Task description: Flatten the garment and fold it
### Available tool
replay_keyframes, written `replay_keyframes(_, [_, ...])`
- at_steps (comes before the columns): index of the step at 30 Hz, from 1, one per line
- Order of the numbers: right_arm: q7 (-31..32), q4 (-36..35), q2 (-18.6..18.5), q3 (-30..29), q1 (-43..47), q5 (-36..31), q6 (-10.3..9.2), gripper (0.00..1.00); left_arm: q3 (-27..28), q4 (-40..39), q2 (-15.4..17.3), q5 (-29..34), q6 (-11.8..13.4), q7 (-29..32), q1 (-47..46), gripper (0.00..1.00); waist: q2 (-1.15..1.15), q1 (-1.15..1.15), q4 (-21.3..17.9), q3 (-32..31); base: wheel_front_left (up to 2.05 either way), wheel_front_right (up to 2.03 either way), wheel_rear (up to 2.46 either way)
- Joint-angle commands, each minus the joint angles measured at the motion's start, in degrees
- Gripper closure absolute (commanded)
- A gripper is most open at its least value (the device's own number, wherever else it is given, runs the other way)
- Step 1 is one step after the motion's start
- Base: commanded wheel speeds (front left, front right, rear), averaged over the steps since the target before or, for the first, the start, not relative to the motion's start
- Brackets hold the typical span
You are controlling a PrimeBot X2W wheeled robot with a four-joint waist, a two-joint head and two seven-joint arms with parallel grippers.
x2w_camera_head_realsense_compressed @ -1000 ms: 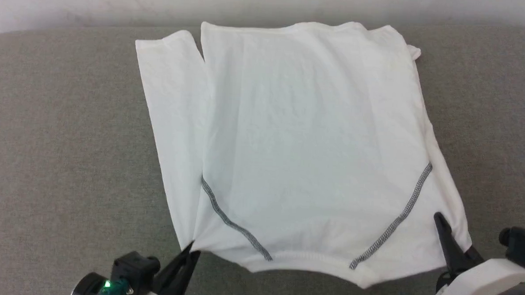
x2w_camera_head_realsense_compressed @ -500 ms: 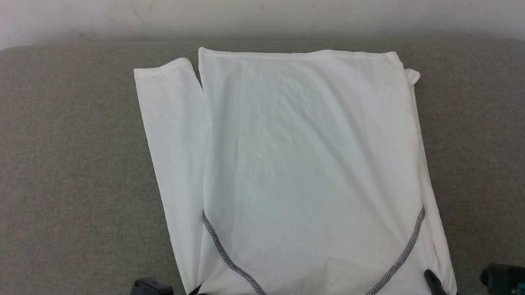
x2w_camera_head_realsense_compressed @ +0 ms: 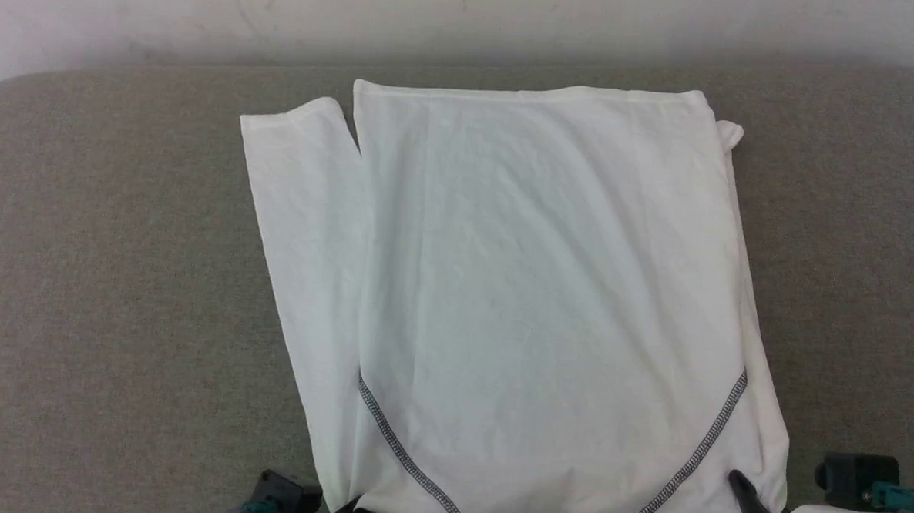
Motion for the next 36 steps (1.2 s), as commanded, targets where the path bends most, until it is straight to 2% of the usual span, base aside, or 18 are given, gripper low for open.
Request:
replay_keyframes(1, [-0.6, 0.8, 0.1, 0.3, -1.3, -0.4, -0.05, 1.0, -0.3, 1.2, -0.5, -0.2, -0.7, 0.1, -1.6, 1.0, 0.0, 0.0, 0.1, 0.1, 0.0, 0.0, 0.0])
replay_keyframes(8, [-1.9, 5.7, 0.1, 1.3, -4.1, -1.1, -0.05, 1.0, -1.7, 7.4, -2.3, -0.6, -3.2, 0.7, -5.2, 1.0, 0.0, 0.0, 0.3, 0.9, 0.0, 0.0, 0.0])
replay_keyframes(10, [-2.1, 7.0, 0.1, 1.3, -4.7, -1.1, -0.05, 0.97, -2.0, 8.9, -2.7, -0.8, -3.5, 1.0, -5.7, 1.0, 0.0, 0.0, 0.3, 1.0, 0.0, 0.0, 0.0])
replay_keyframes(12, [-2.4, 8.1, 0.1, 1.4, -5.1, -1.1, -0.05, 0.73, -2.1, 9.9, -3.1, -0.9, -3.5, 0.9, -6.0, 1.0, 0.0, 0.0, 0.2, 1.0, 0.0, 0.0, 0.0])
replay_keyframes(13, [-2.6, 8.5, 0.1, 1.4, -5.3, -1.3, -0.05, 0.59, -2.1, 10.3, -3.2, -0.7, -3.4, 0.7, -6.1, 0.94, 0.0, 0.0, 0.2, 0.9, 0.0, 0.0, 0.0])
replay_keyframes(14, [-2.8, 8.8, 0.1, 1.5, -5.4, -1.4, -0.05, 0.42, -2.0, 10.6, -3.5, -0.9, -3.2, 0.5, -6.0, 0.69, 0.0, 0.0, 0.2, 0.9, 0.0, 0.0, 0.0])
replay_keyframes(15, [-3.1, 9.1, 0.1, 1.5, -5.5, -1.3, -0.05, 0.07, -1.8, 10.8, -3.7, -1.2, -3.0, 0.2, -5.8, 0.45, 0.0, 0.0, 0.3, 0.7, 0.0, 0.0, 0.0])
replay_keyframes(16, [-3.2, 9.4, 0.1, 1.6, -5.4, -1.1, -0.05, 0.0, -1.7, 10.9, -3.9, -1.4, -2.9, -0.1, -5.6, 0.0, 0.0, 0.0, 0.3, 0.6, 0.0, 0.0, 0.0])
replay_keyframes(22, [-1.3, 8.8, 0.1, 1.5, -4.0, 0.4, -0.05, 0.0, -0.3, 9.9, -4.6, -3.2, -1.7, -2.0, -3.8, 0.0, 0.0, 0.0, 0.6, -0.7, 0.0, 0.0, 0.0])
replay_keyframes(25, [2.8, 6.6, 0.1, -1.1, -1.5, 1.0, -0.05, 0.0, 1.4, 7.7, -4.7, -5.0, -0.6, -3.4, -1.8, 0.0, 0.0, 0.0, 0.9, -1.4, 0.0, 0.0, 0.0])
replay_keyframes(29, [8.1, -0.2, 0.1, -6.6, 2.1, -0.3, -0.05, 0.0, 4.3, 3.4, -3.6, -6.7, 1.4, -5.4, 1.3, 0.0, 0.0, 0.0, 1.2, -2.2, 0.0, 0.0, 0.0])
replay_keyframes(32, [6.9, -6.6, 0.1, -12.0, 2.3, -1.2, -0.05, 0.0, 7.5, -0.6, -2.8, -6.6, 3.9, -8.9, 2.8, 0.0, 0.0, 0.0, 1.3, -2.7, 0.0, 0.0, 0.0])
replay_keyframes(36, [1.9, -13.3, 0.1, -14.4, 0.3, -2.0, -0.05, 0.0, 12.8, -5.6, -3.5, -4.5, 7.9, -17.4, 3.3, 0.0, 0.0, 0.0, 1.2, -3.1, 0.0, 0.0, 0.0])
